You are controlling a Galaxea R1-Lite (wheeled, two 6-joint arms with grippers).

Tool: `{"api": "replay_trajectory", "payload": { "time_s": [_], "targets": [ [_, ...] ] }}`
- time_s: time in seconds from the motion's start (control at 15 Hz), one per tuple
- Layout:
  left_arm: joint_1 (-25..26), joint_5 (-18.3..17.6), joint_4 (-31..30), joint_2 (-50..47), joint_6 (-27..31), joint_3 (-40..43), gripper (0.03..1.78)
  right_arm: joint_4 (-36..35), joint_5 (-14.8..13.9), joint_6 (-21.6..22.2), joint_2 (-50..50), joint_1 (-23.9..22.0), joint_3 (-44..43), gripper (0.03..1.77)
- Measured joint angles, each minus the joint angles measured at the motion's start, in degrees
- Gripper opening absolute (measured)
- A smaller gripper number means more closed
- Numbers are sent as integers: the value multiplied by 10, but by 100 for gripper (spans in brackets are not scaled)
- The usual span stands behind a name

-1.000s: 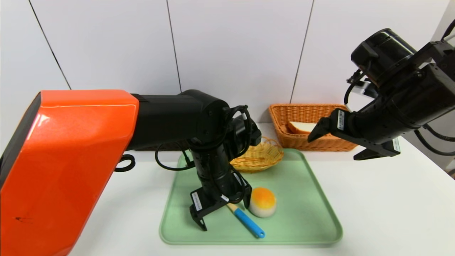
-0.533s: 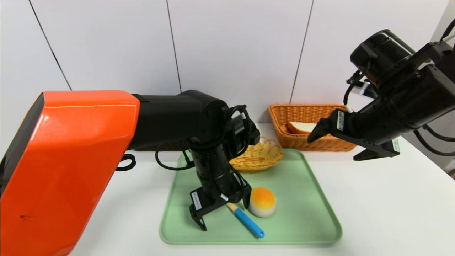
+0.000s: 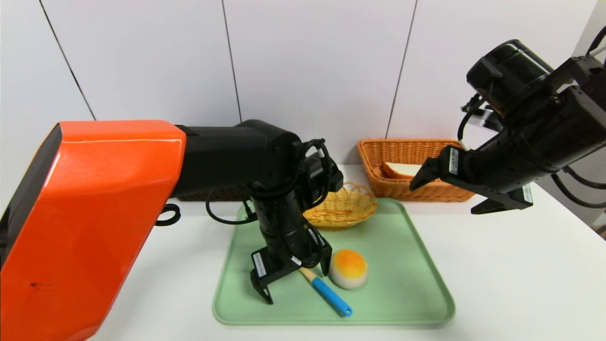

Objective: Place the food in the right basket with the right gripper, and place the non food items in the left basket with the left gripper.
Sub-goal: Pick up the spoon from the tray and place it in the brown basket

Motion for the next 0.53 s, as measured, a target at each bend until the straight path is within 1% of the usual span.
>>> {"api": "replay_trajectory", "payload": {
  "time_s": [0.13,0.2,0.33,0.53],
  "targets": [
    [-2,6,14,1,27,0,169,-1,0,0,-1,2,-1,171],
    [-4,17,20,2,39,0,169,-1,-1,0,-2,4,-1,171],
    [-9,38,23,4,48,0,169,-1,-1,0,-3,7,-1,171],
    [-15,40,24,6,49,-3,169,-2,-3,0,-4,7,-2,171]
  ]
}}
